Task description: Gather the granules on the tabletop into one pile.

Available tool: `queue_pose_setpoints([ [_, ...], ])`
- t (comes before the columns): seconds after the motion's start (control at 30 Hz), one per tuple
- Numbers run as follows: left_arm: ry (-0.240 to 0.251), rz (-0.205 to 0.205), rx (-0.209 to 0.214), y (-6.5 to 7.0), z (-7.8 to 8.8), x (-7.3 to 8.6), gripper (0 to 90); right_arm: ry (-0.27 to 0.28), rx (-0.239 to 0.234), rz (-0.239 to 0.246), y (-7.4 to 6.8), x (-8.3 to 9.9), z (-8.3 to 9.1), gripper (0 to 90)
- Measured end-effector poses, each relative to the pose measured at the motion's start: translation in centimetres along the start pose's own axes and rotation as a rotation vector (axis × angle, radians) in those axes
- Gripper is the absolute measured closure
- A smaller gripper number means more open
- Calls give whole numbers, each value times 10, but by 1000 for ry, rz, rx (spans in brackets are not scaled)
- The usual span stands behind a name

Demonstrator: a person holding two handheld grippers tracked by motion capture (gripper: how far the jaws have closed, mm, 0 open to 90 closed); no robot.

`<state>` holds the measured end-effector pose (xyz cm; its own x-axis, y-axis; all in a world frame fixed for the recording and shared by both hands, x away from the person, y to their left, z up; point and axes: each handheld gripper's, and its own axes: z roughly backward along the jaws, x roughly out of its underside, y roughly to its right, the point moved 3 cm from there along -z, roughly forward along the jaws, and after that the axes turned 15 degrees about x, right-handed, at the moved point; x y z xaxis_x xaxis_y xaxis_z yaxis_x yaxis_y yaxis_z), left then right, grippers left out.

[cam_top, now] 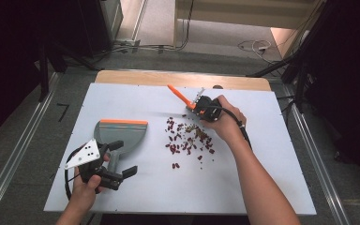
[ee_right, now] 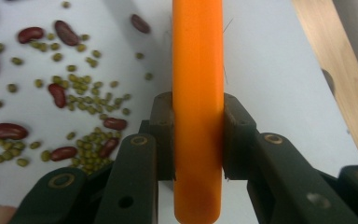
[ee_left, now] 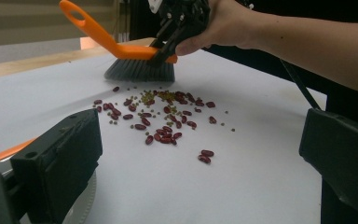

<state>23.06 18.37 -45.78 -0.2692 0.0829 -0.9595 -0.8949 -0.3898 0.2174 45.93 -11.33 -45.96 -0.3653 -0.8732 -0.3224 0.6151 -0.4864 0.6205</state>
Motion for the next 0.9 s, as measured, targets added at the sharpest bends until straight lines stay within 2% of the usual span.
queue_pose_setpoints([
  [0.2,-4,0,-2,0,-1,1,0,10,-33,63,-9,1,6,686],
  [0.23,-5,1,-2,-1,-1,1,0,12,-52,65,-11,2,8,686],
  [0.37,-2,3,-5,-1,0,0,0,20,-80,78,-17,5,17,686],
  [0.57,2,4,-7,0,0,0,0,35,-120,134,-28,10,31,687],
  [0.63,0,3,-8,0,0,0,0,44,-133,136,-28,11,35,686],
  [0.67,0,4,-7,0,0,0,0,37,-142,119,-29,12,37,686],
  [0.7,-1,4,-7,0,0,0,0,41,-139,123,-26,12,37,686],
  [0.8,-2,5,-9,0,0,0,0,59,-134,90,-19,10,35,686],
  [0.9,-5,6,-10,-1,-1,0,0,73,-107,94,-14,4,30,686],
])
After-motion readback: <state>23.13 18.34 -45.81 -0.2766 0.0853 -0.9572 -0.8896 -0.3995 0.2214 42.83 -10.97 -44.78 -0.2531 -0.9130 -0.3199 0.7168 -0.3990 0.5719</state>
